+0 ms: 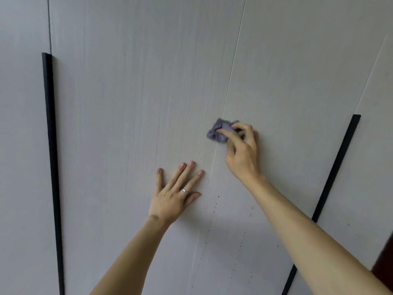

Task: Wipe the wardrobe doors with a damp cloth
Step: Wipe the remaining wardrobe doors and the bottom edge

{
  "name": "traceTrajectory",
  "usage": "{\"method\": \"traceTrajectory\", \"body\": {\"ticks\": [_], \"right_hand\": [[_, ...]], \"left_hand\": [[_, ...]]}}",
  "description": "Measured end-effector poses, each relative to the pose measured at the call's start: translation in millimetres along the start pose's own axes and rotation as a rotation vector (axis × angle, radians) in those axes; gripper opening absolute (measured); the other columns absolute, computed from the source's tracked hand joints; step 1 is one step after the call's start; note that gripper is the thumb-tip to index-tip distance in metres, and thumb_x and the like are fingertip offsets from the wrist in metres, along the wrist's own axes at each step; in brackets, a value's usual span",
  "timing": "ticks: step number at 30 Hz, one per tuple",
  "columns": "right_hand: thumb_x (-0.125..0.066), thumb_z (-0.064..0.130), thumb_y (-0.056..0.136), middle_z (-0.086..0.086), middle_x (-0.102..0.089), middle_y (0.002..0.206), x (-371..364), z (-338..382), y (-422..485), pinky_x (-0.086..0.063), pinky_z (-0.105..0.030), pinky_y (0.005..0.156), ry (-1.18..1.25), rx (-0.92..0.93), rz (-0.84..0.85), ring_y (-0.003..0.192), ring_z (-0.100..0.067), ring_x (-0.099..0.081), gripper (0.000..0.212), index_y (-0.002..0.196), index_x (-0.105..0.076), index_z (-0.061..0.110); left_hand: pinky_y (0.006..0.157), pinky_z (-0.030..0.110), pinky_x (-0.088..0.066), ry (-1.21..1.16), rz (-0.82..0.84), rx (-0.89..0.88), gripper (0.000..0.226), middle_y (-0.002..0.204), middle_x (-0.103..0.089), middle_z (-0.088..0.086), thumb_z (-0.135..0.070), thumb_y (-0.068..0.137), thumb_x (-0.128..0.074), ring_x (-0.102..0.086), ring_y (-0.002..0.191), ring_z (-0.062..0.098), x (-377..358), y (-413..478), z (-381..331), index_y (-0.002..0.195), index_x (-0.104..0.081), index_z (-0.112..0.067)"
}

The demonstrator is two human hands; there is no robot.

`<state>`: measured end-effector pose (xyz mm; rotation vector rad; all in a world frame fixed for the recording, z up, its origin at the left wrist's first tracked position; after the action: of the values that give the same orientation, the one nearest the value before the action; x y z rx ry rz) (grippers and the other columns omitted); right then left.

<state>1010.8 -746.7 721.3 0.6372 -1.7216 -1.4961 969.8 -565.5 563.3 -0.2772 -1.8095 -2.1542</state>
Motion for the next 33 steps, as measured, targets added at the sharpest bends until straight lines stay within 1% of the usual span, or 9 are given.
{"method": "traceTrajectory", "body": {"ticks": [4,7,10,14,16,19,22,29,33], "right_hand": [[-0.042,0.009,0.09,-0.011,-0.053,0.121,-6.8,14.4,33.9,-0.048,-0.036,0.089,-0.007,0.021,-0.003,0.099,-0.034,-0.051,0.047,0.123,-0.072,0.025],[-0.053,-0.005,0.087,-0.011,-0.053,0.122,-22.2,4.3,-32.5,-0.047,-0.04,0.093,0.015,0.112,0.044,0.102,-0.039,-0.054,0.051,0.124,-0.071,0.024],[-0.061,-0.012,0.083,-0.009,-0.052,0.123,-25.4,-19.0,-132.9,-0.05,-0.043,0.091,0.058,-0.023,0.16,0.103,-0.042,-0.059,0.062,0.131,-0.062,0.029],[-0.054,-0.001,0.085,0.003,-0.052,0.117,-5.5,-20.4,-159.9,-0.054,-0.043,0.077,0.025,0.032,0.276,0.098,-0.03,-0.057,0.041,0.109,-0.075,0.024],[-0.048,0.003,0.083,0.003,-0.054,0.114,4.7,-25.3,-119.9,-0.053,-0.043,0.077,0.0,-0.002,0.202,0.096,-0.03,-0.056,0.04,0.101,-0.078,0.021],[-0.051,-0.007,0.079,-0.003,-0.058,0.111,17.4,-42.9,-60.1,-0.049,-0.039,0.082,-0.01,-0.241,0.01,0.095,-0.031,-0.055,0.043,0.097,-0.078,0.021],[-0.051,-0.008,0.079,-0.002,-0.058,0.111,16.9,-42.4,-57.2,-0.047,-0.033,0.082,-0.01,-0.257,-0.047,0.096,-0.03,-0.055,0.043,0.096,-0.078,0.021],[-0.053,0.004,0.079,0.006,-0.056,0.111,4.6,-33.9,-204.2,-0.054,-0.039,0.069,-0.011,-0.096,0.293,0.091,-0.029,-0.058,0.032,0.092,-0.078,0.021],[-0.056,-0.006,0.072,-0.001,-0.059,0.111,23.2,-65.0,-149.7,-0.053,-0.04,0.074,-0.023,-0.271,0.154,0.095,-0.033,-0.059,0.037,0.091,-0.077,0.017]], "left_hand": [[0.118,0.061,-0.008,-0.006,-0.018,-0.007,0.057,0.165,-0.023,-0.005,-0.06,0.104,-0.028,-0.018,0.152,0.011,-0.9,0.0,-0.5,0.155,-0.032,-0.036],[0.118,0.06,-0.007,-0.003,-0.037,-0.01,0.056,0.164,-0.024,-0.005,-0.059,0.104,-0.03,-0.019,0.151,0.011,-0.5,0.9,-0.4,0.155,-0.033,-0.036],[0.119,0.062,-0.007,-0.003,-0.052,-0.038,0.052,0.164,-0.025,-0.002,-0.056,0.104,-0.035,-0.022,0.151,0.014,-2.2,-2.2,0.1,0.154,-0.034,-0.039],[0.118,0.062,-0.005,0.006,-0.031,-0.02,0.053,0.165,-0.022,-0.002,-0.055,0.101,-0.041,-0.018,0.152,0.015,-1.7,-4.7,1.1,0.153,-0.035,-0.041],[0.118,0.062,0.0,-0.009,0.008,-0.015,0.054,0.166,-0.02,-0.002,-0.054,0.101,-0.037,-0.015,0.153,0.015,-0.4,-4.1,0.0,0.153,-0.035,-0.041],[0.118,0.06,0.007,-0.035,0.066,0.017,0.055,0.167,-0.014,-0.003,-0.054,0.1,-0.034,-0.008,0.154,0.015,1.6,-4.5,-2.2,0.153,-0.034,-0.041],[0.117,0.06,0.012,-0.047,0.099,0.044,0.055,0.168,-0.009,-0.003,-0.053,0.101,-0.034,0.003,0.154,0.012,0.6,-6.5,-5.7,0.154,-0.031,-0.041],[0.117,0.06,0.008,-0.039,0.068,0.043,0.054,0.166,-0.019,0.003,-0.046,0.101,-0.042,0.0,0.155,0.015,0.3,-8.0,-9.1,0.154,-0.034,-0.038],[0.117,0.06,0.011,-0.053,0.087,0.043,0.056,0.167,-0.017,0.004,-0.046,0.101,-0.041,0.001,0.155,0.016,2.4,-7.2,-10.2,0.155,-0.03,-0.038]]}}
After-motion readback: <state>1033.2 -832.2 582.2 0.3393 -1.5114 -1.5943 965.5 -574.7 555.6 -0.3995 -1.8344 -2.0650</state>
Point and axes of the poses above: each hand's wrist, its own y-axis towards the middle knuckle, its own x-axis out of the back of the hand, z = x × y, the point moved 3 cm from there along y, towards the middle knuckle
